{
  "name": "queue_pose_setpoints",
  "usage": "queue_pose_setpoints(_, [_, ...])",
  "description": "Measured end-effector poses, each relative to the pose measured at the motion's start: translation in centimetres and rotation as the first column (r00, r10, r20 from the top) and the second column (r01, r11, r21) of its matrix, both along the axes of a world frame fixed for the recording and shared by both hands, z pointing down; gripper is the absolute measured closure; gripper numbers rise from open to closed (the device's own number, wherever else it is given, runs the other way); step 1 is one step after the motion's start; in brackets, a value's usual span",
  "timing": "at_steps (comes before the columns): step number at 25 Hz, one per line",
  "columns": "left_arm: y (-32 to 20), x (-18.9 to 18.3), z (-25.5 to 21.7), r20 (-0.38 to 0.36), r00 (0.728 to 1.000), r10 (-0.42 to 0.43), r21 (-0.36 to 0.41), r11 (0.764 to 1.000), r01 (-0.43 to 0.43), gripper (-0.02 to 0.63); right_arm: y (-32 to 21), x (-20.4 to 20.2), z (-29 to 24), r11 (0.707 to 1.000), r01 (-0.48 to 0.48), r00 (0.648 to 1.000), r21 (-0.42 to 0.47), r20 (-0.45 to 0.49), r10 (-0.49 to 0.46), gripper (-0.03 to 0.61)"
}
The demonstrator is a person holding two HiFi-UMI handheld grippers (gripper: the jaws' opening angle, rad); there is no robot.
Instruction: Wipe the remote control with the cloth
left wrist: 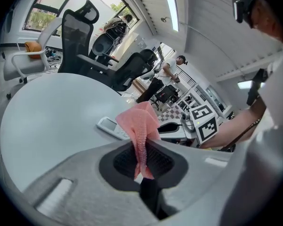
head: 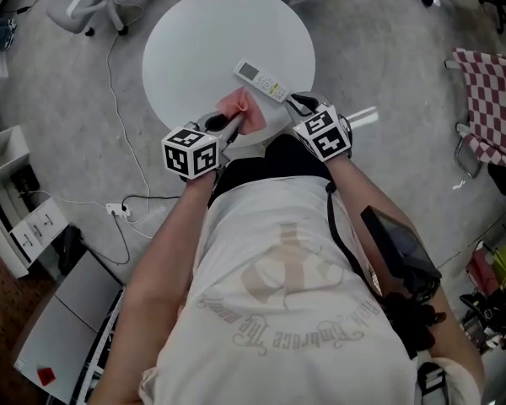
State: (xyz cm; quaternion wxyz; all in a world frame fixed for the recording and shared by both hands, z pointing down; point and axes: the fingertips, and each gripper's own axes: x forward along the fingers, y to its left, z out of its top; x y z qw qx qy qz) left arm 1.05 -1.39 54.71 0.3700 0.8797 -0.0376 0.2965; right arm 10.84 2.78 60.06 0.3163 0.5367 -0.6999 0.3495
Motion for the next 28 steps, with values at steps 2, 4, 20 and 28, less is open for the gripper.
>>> queue_pose_setpoints(2, [-0.1, 0.5, 0.2, 0.007, 1.0, 0.011, 0.001, 1.0, -0.011, 0.594, 0.0, 0.2, 0.5, 1.0, -0.009, 1.0, -0.005, -0.002, 0.009, 0.464])
queue_pose_setpoints(4, [-0.2, 1.2, 0.8, 0.013, 1.0, 0.023, 0.001, 1.0, -0.023, 0.594, 0.0, 0.5, 1.6, 1.0, -0.006, 1.0, -0.016, -0.011, 0.006, 0.397])
queue_pose_setpoints(20, [-1.8, 2.2, 2.4, 0.092, 0.995, 0.038, -0.014, 0.999, -0.037, 0.594, -2.0, 0.3, 6.2, 0.993, 0.118, 0.989, -0.022, -0.091, -0.12, 0.359])
queue_pose_setpoints(28, [-1.4, 7.7, 4.7, 0.151, 0.972, 0.181, -0.046, 0.983, -0.176, 0.594, -2.7, 1.3, 6.3, 0.97, 0.244, 0.964, -0.013, -0.106, -0.244, 0.362])
